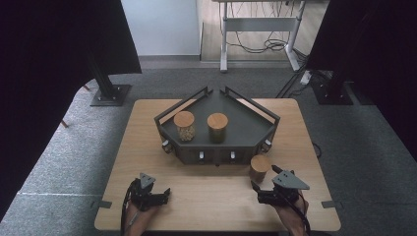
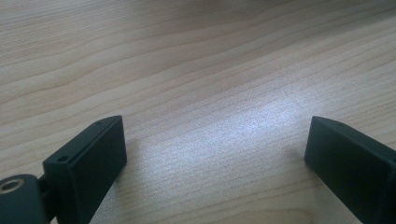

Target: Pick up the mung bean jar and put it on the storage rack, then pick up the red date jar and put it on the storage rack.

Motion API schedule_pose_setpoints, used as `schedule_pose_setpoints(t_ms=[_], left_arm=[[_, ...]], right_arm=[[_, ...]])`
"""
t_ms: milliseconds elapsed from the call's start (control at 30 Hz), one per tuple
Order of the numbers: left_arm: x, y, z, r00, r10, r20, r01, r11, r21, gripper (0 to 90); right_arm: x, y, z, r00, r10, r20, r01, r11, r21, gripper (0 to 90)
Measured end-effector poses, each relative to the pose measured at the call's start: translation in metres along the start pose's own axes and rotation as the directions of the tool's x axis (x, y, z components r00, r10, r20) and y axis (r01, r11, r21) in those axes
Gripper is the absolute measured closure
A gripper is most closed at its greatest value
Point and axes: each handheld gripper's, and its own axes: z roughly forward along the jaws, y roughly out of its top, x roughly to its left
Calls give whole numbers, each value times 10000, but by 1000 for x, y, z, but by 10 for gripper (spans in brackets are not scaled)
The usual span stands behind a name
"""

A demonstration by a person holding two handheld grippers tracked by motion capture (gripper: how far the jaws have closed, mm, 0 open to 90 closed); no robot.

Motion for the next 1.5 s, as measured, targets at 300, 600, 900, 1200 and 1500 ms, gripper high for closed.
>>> schedule_pose_setpoints(t_ms=[300, 600, 900, 1200, 1500], left_arm=[[0, 0, 0, 10000, -3, -6, 3, 10000, 1, 52], [-1, 0, 0, 10000, -11, -9, 11, 10000, 0, 52], [-1, 0, 0, 10000, -22, -14, 22, 10000, 6, 52], [-1, 0, -1, 10000, -29, -27, 29, 10000, 6, 52], [-1, 0, -1, 10000, -32, -24, 32, 10000, 6, 52]], right_arm=[[1, -9, 2, 9997, -44, 230, 37, 9995, 325, 80], [0, -19, 2, 9993, 102, 347, -121, 9985, 531, 80], [-2, -28, 2, 9987, 325, 381, -349, 9972, 657, 80], [-4, -32, 4, 9982, 477, 353, -506, 9951, 851, 80], [-6, -30, 10, 9970, 604, 481, -637, 9955, 708, 79]])
